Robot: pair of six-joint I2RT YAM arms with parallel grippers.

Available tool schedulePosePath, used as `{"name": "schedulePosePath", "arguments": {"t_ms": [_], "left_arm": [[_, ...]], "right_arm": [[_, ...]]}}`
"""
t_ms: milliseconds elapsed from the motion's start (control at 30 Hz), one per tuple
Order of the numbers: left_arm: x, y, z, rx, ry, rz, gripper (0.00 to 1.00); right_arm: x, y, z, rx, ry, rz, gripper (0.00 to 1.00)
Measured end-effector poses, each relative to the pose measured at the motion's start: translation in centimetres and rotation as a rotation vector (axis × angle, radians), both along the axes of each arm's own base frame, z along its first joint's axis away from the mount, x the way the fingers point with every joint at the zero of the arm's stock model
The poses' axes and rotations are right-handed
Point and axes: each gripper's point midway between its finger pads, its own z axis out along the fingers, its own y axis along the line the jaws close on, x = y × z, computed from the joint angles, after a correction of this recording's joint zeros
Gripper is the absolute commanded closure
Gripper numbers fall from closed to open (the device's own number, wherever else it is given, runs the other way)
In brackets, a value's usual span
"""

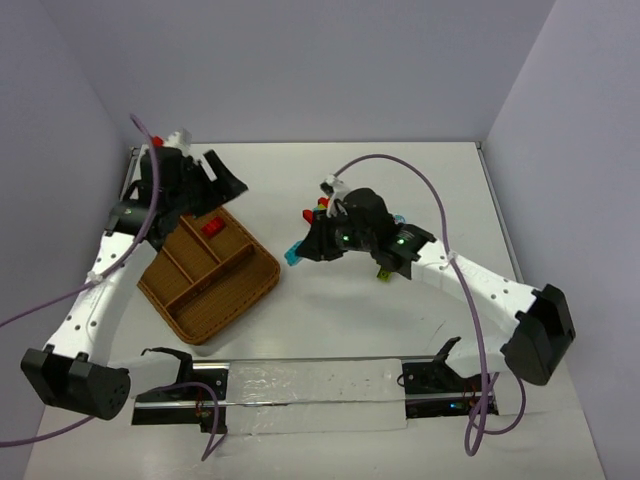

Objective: Sort the legos into containers by color

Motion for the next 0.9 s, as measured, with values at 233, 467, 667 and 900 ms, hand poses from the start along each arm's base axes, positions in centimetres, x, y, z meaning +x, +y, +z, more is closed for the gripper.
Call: {"name": "schedulePosePath", "arguments": {"t_ms": [233,467,667,900], "left_arm": [[-1.8,5.8,7.8,0.019,-0.133,0.305,0.15],[-2.9,7.9,5.9,0.071,-0.061,0.414,0.13],[-3.1,8.4,4.2,0.102,-0.014,0.433,0.12],[-2.9,8.8,3.3,0.123,0.016,0.447,0.12]], "right_arm": [[0.7,8.0,-0.6,-0.016,0.005,0.099,1.00],[2.0,13.4,-4.6,-0.069,0.064,0.135,0.67],[2.6,15.5,-6.2,-0.110,0.092,0.139,0.18],[3.4,15.0,-5.5,-0.177,0.040,0.084,0.26]]}}
